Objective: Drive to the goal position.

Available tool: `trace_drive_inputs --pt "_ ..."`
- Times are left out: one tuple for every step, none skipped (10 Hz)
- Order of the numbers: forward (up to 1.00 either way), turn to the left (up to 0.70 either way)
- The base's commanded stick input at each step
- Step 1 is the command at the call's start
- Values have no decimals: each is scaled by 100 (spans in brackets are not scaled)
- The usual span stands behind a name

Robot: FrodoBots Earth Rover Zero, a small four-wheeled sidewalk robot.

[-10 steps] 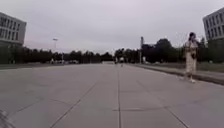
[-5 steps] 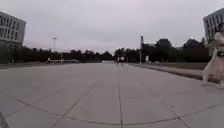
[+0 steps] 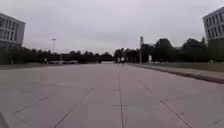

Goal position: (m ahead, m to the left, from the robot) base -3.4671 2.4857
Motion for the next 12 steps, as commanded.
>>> trace_drive_inputs --pt "70 0" --pt "70 0" --pt "70 -8" --pt "70 -14" --pt "70 -14" --pt "70 -14" --pt "70 -14" --pt "70 -10" --pt "70 0" --pt "70 0" --pt "70 0" --pt "70 0"
